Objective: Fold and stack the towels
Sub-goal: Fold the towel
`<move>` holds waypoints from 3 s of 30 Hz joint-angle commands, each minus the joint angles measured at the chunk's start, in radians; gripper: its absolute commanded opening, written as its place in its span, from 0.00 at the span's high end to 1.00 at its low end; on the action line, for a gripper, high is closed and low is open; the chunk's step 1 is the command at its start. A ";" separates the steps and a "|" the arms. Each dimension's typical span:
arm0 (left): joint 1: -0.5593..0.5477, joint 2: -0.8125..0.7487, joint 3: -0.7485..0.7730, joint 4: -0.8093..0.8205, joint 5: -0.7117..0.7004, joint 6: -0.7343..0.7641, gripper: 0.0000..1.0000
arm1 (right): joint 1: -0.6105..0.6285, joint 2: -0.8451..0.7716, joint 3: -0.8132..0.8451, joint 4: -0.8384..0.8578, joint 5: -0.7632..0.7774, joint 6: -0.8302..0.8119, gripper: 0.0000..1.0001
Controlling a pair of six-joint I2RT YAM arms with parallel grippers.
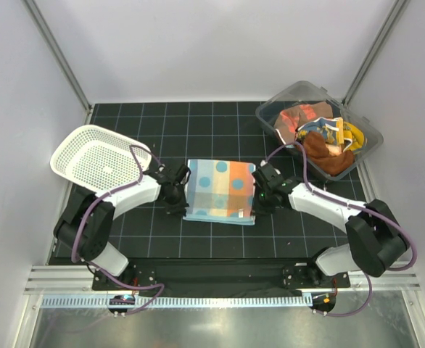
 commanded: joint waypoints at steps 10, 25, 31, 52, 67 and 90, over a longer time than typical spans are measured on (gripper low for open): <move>-0.006 0.008 -0.050 0.016 -0.056 -0.007 1.00 | 0.005 -0.049 -0.194 0.107 0.065 0.091 0.99; -0.013 -0.066 0.095 -0.109 -0.054 0.050 0.42 | -0.030 -0.182 -0.046 -0.071 0.063 -0.039 0.51; 0.039 0.046 0.420 -0.088 0.086 0.385 0.35 | -0.214 -0.072 0.137 -0.008 -0.130 -0.318 0.34; 0.211 0.742 1.112 -0.274 0.254 0.900 0.45 | -0.363 0.474 0.619 -0.088 -0.219 -0.845 0.57; 0.220 0.790 1.099 -0.264 0.265 0.917 0.68 | -0.375 0.565 0.605 -0.026 -0.288 -0.846 0.58; 0.218 0.810 1.138 -0.265 0.231 0.849 1.00 | -0.379 0.588 0.565 0.050 -0.248 -0.789 0.94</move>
